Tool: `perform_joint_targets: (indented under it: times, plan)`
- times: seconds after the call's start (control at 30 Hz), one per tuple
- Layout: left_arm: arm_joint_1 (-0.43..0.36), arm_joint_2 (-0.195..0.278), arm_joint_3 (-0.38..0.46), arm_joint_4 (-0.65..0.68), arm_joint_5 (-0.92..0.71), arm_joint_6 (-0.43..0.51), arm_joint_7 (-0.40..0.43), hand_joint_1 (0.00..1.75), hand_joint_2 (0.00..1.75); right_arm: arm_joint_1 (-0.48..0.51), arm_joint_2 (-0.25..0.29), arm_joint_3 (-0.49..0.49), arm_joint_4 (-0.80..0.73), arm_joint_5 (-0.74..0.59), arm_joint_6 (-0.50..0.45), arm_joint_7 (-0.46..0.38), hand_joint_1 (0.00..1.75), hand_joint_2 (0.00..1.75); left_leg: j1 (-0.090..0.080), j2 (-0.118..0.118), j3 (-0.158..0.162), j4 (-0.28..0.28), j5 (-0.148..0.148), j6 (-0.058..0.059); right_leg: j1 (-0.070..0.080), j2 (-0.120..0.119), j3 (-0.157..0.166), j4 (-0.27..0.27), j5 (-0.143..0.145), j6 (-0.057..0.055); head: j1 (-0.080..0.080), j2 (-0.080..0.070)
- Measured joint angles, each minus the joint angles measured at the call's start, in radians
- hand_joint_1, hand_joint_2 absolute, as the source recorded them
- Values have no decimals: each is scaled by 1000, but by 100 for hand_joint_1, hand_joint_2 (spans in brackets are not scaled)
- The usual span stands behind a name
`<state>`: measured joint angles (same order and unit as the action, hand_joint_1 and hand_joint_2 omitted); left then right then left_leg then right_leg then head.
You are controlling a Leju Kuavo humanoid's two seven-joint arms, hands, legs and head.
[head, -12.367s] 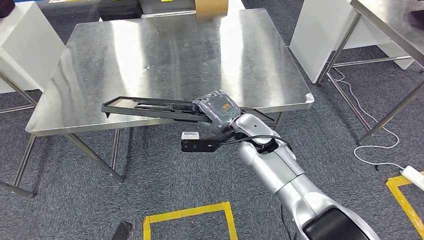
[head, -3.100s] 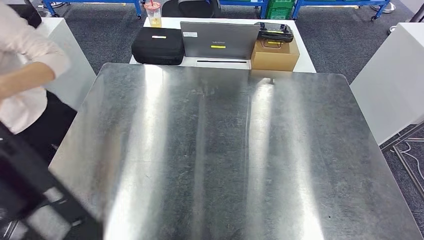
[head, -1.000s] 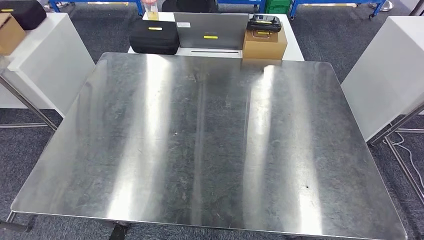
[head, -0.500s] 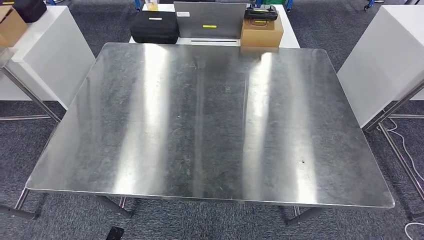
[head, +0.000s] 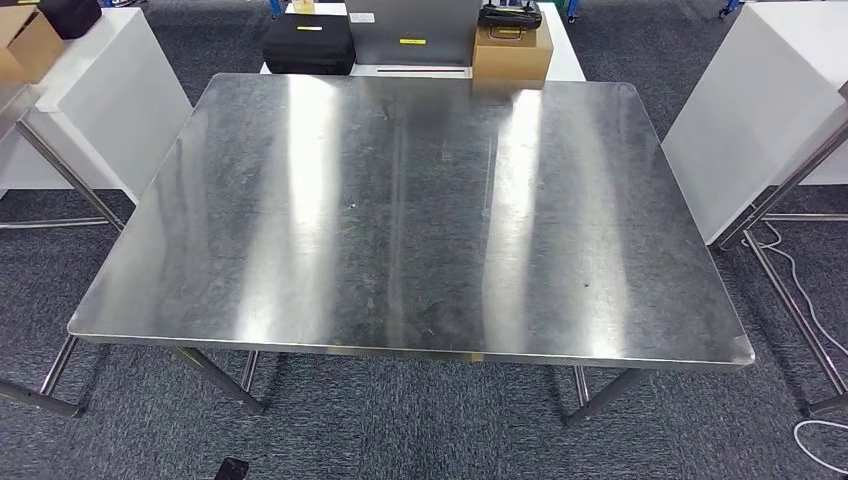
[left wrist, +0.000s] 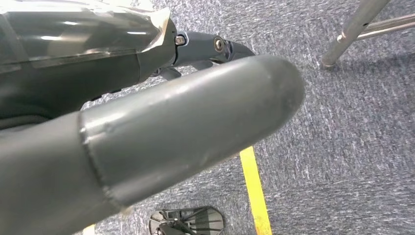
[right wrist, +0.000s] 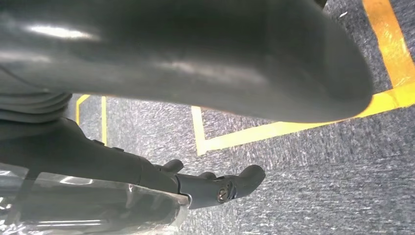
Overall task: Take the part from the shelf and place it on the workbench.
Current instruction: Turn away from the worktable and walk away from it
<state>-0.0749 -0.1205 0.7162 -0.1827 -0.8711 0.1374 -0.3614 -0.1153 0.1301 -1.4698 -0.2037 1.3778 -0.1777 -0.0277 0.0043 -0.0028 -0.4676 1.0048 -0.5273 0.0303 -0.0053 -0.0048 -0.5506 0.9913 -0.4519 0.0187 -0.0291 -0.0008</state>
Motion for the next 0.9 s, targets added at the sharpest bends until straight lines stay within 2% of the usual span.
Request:
perform_joint_targets:
  times: [0.07, 0.1, 0.13, 0.17, 0.23, 0.27, 0.3, 0.33, 0.37, 0.4, 0.43, 0.47, 0.5, 0.53, 0.57, 0.6, 0.63, 0.67, 0.73, 0.77, 0.8, 0.83, 0.9]
  plan:
    - [-1, 0, 0, 0, -1, 0, 0, 0, 0, -1, 0, 2, 0, 1, 0, -2, 0, 0, 0, 1, -7, -19, 7, 9, 4, -1, -12, 2, 13, 15, 1, 0]
    - [-2, -1, 0, 0, -1, 0, 0, 0, 0, -1, -1, 3, 0, 2, 0, -2, 0, 0, 1, 3, -15, -25, 16, 17, 5, 0, -23, 11, 5, 17, 1, 0]
    - [-3, -1, 0, 0, -1, 0, 0, 0, 0, 0, -2, 4, 0, 2, 0, -2, 0, 0, 4, 6, -26, -31, 29, 26, 7, 1, -39, 36, -19, 16, 4, 0]
    - [-4, -1, 0, 0, -1, 0, 0, 0, 0, 0, -2, 4, 0, 2, 0, -2, 0, 0, 5, 8, -39, -34, 42, 32, 7, 2, -58, 79, -59, 11, 8, 0]
    - [-5, -1, 1, -1, -1, 0, -1, 0, 0, 1, -2, 4, 0, 2, 0, -2, 0, 0, 2, 11, -68, -34, 66, 37, 2, 3, -95, 206, -142, 6, 13, 0]
    - [-5, -1, 1, -1, -1, 0, -1, 0, 0, 1, -2, 4, 0, 2, 0, -2, 0, 0, 1, 13, -83, -33, 77, 36, 0, 3, -103, 261, -159, 11, 13, 0]
    - [-5, -1, 1, -1, -1, 0, -1, 0, 0, 1, -3, 4, 0, 2, 0, -2, 0, 0, 1, 14, -97, -32, 88, 35, -1, 3, -99, 291, -155, 21, 14, 0]
    - [-5, -1, 1, -1, -1, 0, -1, 0, 0, 1, -4, 4, 0, 2, 0, -2, 0, 0, 1, 15, -111, -31, 100, 33, -3, 3, -78, 285, -133, 33, 14, 0]
    - [-5, -2, 1, -1, -1, 0, -1, 0, 0, 0, -4, 4, 0, 2, 0, -2, 0, 0, 1, 16, -126, -30, 111, 31, -5, 3, -38, 242, -105, 43, 14, 0]
    - [-5, -2, 1, -1, -1, 0, -1, 0, 0, -1, -5, 4, 0, 2, 0, -2, 0, 0, 0, 16, -138, -28, 121, 27, -6, 3, 17, 168, -86, 47, 15, 0]
    - [-5, -2, 1, -1, -1, 0, -1, 0, 0, -2, -6, 4, 0, 3, 0, -2, 0, 0, -1, 16, -149, -26, 132, 22, -4, 3, 78, 76, -81, 45, 14, 0]
    - [-5, -2, 1, -1, -1, 0, -1, 0, 0, -3, -7, 4, 0, 3, 0, -3, 0, 0, -2, 17, -156, -26, 142, 16, -1, 4, 125, 1, -85, 38, 13, 0]
    - [-5, -2, 1, -1, -1, 0, -1, 0, 0, -4, -7, 5, 0, 3, 0, -3, 0, 0, -3, 17, -160, -26, 152, 12, 1, 5, 151, -48, -92, 31, 12, 0]
    - [-5, -2, 0, -1, -1, 0, -1, 0, 0, -3, -7, 5, 0, 3, 0, -4, 0, 0, -4, 17, -163, -26, 162, 9, 3, 7, 156, -69, -94, 26, 11, 0]
    - [-5, -1, 0, -1, -1, 0, -1, 0, 0, -3, -6, 5, 0, 3, 1, -4, 0, 0, -3, 16, -168, -27, 168, 5, -3, 7, 145, -68, -88, 20, 10, 0]
    - [-4, 0, 0, -1, -1, 0, -1, 0, 0, -2, -5, 5, 1, 3, 1, -4, 0, 0, -1, 13, -176, -22, 159, 1, -8, 6, 136, -66, -79, 13, 9, 0]
    - [-3, 0, 0, -1, -1, 0, 0, 0, 0, -2, -5, 5, 1, 3, 1, -4, 0, 0, 1, 10, -186, -3, 132, -5, -12, 5, 128, -65, -70, 3, 7, 0]
    - [-1, 0, 0, -1, -2, 0, 0, 0, 0, -1, -5, 5, 1, 3, 1, -4, 0, 0, 4, 7, -198, 32, 88, -10, -16, 3, 119, -64, -60, -8, 5, 0]
    - [0, 0, 0, -1, -4, 0, 0, 0, 0, 1, -5, 5, 0, 5, 1, -5, 0, 0, 8, 5, -223, 153, -9, -20, -14, -1, 98, -57, -45, -18, 3, 0]
    - [0, 0, 0, -1, -6, 0, 1, 0, 0, 1, -5, 6, 0, 6, 1, -5, 0, 0, 10, 5, -230, 210, -36, -24, -14, -1, 86, -50, -40, -18, 2, 0]
    - [0, 0, 0, -1, -7, 0, 1, 0, 0, 1, -5, 7, 0, 8, 1, -5, 0, 0, 13, 5, -226, 242, -42, -28, -15, -2, 73, -41, -37, -16, 2, 0]
    - [-1, 1, 0, -1, -9, 0, 1, 0, 0, 1, -5, 8, 1, 9, 1, -5, 0, 0, 18, 5, -205, 238, -30, -31, -17, -2, 61, -30, -36, -14, 2, 0]
    - [-2, 2, 0, -1, -10, -1, 2, 0, 0, 0, -4, 12, 1, 12, 1, -6, 0, 0, 27, 4, -128, 138, 8, -40, -22, -1, 39, -3, -37, -11, 2, 0]
